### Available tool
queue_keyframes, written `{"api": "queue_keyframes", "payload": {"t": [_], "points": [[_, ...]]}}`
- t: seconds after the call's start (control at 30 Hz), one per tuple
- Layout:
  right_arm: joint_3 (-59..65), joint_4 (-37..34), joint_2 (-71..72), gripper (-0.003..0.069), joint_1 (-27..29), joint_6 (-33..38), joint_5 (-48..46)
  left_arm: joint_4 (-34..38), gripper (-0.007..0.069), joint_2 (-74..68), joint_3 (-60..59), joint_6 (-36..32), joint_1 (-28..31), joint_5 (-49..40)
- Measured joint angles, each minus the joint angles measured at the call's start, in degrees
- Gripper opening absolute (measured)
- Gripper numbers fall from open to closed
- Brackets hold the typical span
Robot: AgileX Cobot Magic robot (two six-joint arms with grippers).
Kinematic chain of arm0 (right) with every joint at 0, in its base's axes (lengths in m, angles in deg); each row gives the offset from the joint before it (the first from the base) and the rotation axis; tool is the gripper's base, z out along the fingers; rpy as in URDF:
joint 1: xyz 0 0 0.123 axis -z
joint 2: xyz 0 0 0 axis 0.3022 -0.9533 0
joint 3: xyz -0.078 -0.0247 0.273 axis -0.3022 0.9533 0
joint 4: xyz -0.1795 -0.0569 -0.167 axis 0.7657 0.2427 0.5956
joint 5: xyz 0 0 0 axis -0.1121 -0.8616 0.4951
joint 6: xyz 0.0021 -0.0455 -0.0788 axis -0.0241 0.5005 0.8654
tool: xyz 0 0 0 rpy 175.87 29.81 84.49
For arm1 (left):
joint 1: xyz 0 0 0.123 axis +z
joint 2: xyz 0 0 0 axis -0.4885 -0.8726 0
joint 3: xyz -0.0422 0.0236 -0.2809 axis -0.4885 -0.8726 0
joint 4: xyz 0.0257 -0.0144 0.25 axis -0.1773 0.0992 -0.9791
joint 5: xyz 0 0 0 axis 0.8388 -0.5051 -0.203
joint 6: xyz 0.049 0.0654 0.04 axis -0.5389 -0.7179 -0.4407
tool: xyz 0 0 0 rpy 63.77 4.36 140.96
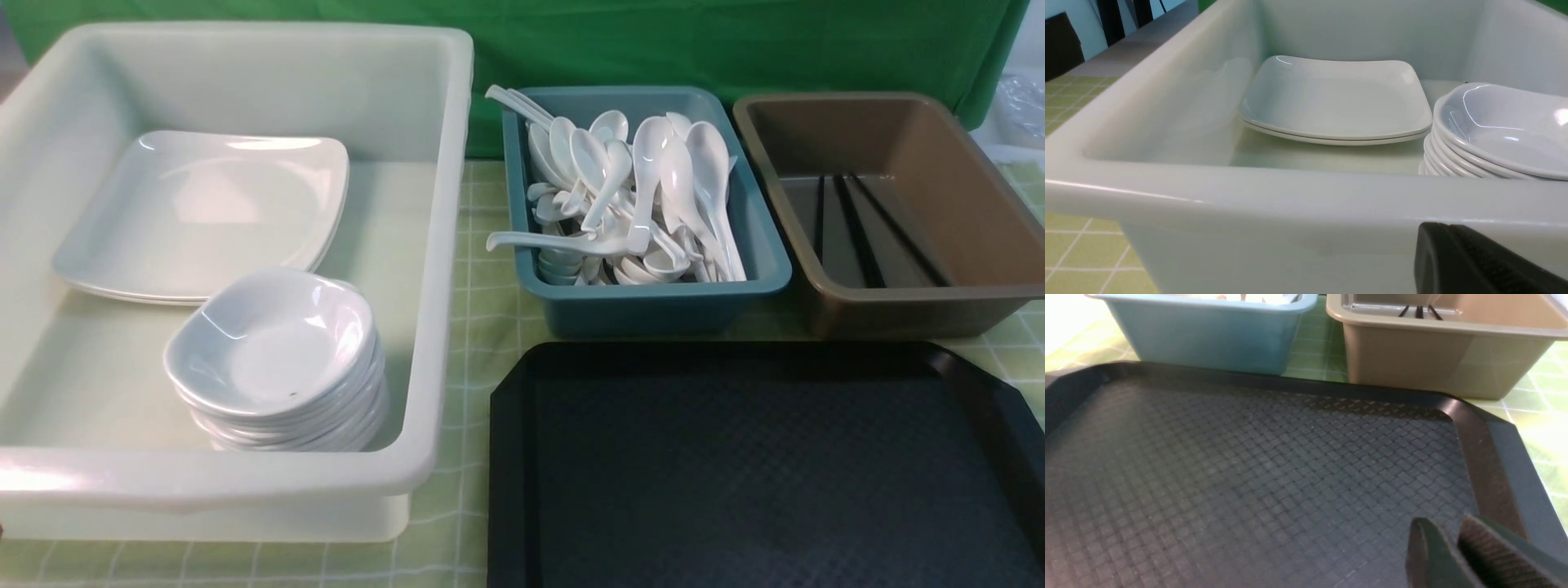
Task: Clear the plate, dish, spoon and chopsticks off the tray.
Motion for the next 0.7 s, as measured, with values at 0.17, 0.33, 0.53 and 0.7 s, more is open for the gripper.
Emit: {"api": "queue_keyframes", "payload": {"t": [0.17,0.33,0.53,0.7], "points": [[0.0,0.0,0.0,0.0147,0.0,0.0,0.0,-0.04,0.001,0.0,0.0,-0.12,0.0,0.0],[0.0,0.0,0.0,0.016,0.0,0.0,0.0,-0.04,0.001,0.0,0.0,-0.21,0.0,0.0],[0.0,0.0,0.0,0.0165,0.0,0.0,0.0,-0.04,0.001,0.0,0.0,-0.28,0.0,0.0],[0.0,0.0,0.0,0.0174,0.0,0.0,0.0,-0.04,0.001,0.0,0.0,-0.4,0.0,0.0]]}}
